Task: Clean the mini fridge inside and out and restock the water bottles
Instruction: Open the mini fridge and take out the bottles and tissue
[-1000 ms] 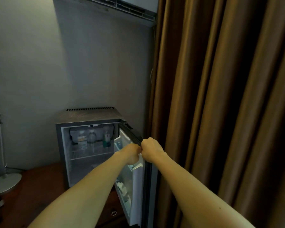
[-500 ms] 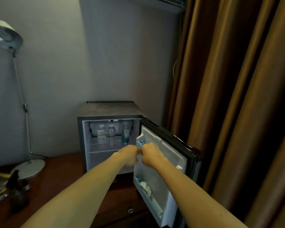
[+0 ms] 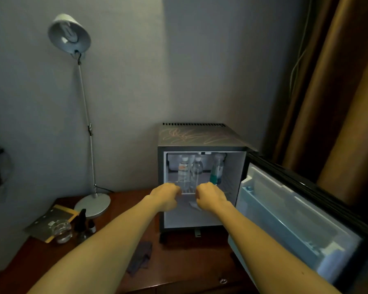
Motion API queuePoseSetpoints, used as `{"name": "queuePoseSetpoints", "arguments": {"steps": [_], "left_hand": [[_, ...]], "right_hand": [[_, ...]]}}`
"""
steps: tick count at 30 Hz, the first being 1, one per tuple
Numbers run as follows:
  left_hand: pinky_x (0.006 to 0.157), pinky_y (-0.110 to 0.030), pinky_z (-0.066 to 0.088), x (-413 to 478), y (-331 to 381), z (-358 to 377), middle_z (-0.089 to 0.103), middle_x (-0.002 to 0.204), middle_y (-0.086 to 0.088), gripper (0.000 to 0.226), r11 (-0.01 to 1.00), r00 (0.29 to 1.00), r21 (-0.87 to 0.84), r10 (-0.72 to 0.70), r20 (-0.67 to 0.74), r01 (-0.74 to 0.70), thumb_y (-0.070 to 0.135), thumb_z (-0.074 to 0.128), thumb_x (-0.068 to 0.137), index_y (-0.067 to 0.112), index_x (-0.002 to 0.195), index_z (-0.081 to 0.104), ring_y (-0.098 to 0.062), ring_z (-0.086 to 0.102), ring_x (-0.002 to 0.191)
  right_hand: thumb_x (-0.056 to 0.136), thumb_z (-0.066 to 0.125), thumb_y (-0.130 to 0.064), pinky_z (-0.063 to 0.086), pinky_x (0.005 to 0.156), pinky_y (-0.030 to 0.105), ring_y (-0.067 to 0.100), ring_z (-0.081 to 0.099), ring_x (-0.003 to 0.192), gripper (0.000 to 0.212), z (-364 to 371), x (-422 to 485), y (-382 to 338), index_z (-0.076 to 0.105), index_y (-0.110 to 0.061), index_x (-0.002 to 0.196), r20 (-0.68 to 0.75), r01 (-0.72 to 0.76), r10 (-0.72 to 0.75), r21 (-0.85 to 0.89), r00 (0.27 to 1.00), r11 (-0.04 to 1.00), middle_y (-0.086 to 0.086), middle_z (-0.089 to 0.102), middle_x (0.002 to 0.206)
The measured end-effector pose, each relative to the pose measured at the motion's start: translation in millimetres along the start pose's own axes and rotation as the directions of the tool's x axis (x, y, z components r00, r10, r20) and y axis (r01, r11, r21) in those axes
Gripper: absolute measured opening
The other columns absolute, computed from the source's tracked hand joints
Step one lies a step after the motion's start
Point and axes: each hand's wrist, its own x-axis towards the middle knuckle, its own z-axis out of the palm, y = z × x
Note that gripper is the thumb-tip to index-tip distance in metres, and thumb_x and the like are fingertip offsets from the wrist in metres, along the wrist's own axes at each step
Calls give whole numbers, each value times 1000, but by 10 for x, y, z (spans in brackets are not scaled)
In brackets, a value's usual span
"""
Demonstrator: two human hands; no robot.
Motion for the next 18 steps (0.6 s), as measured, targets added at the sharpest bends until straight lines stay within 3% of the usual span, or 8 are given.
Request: {"name": "queuePoseSetpoints", "arguments": {"steps": [4, 7, 9, 13, 15, 18], "left_hand": [[95, -45, 45, 155, -328, 66, 45, 138, -14, 50, 1000, 1000, 11, 28, 12, -28, -2, 44, 90, 10, 138, 43, -34, 47, 120], [95, -46, 46, 347, -484, 150, 44, 139, -14, 50, 999, 998, 19, 50, 45, -51, -3, 42, 91, 10, 139, 42, -34, 47, 120], [95, -46, 46, 489, -519, 201, 42, 141, -14, 51, 997, 996, 19, 69, 57, -71, -4, 42, 91, 11, 139, 41, -34, 46, 122], [86, -47, 47, 798, -440, 305, 45, 133, -14, 43, 995, 995, 20, 92, 47, -93, 1, 44, 92, 9, 134, 44, -36, 49, 112], [82, -44, 46, 970, -393, 331, 41, 133, -14, 39, 997, 997, 3, 75, 10, -75, 7, 47, 92, 8, 131, 44, -37, 48, 110], [83, -43, 45, 1254, -386, 319, 34, 136, -15, 39, 999, 998, 19, 36, -47, -35, 15, 50, 94, 7, 130, 40, -37, 42, 113]], "right_hand": [[88, 49, 0, 39, 60, 34, 24, 37, 54, 20, 97, 235, -101, 53, -7, 70, 12, -33, 33, 3, 999, 999, 8, 40, 63], [90, 50, -4, 35, 61, 33, 24, 36, 55, 26, 205, 329, -29, 44, -5, 65, 41, -70, 68, 28, 997, 997, 8, 35, 60], [94, 49, -13, 36, 63, 34, 26, 41, 62, 17, 253, 361, 74, 57, -5, 81, 57, -86, 84, 36, 995, 996, 10, 42, 67], [92, 48, -10, 42, 65, 35, 31, 54, 79, 21, 366, 495, 338, 63, -2, 105, 69, -146, 143, 38, 987, 989, 17, 63, 101], [91, 48, -9, 48, 72, 37, 32, 57, 98, 24, 427, 633, 477, 59, -6, 113, 44, -163, 162, 35, 986, 986, 15, 59, 115], [94, 49, -19, 46, 86, 40, 33, 46, 116, 35, 457, 916, 678, 48, -10, 128, 3, -163, 163, 25, 987, 986, 13, 46, 129]]}}
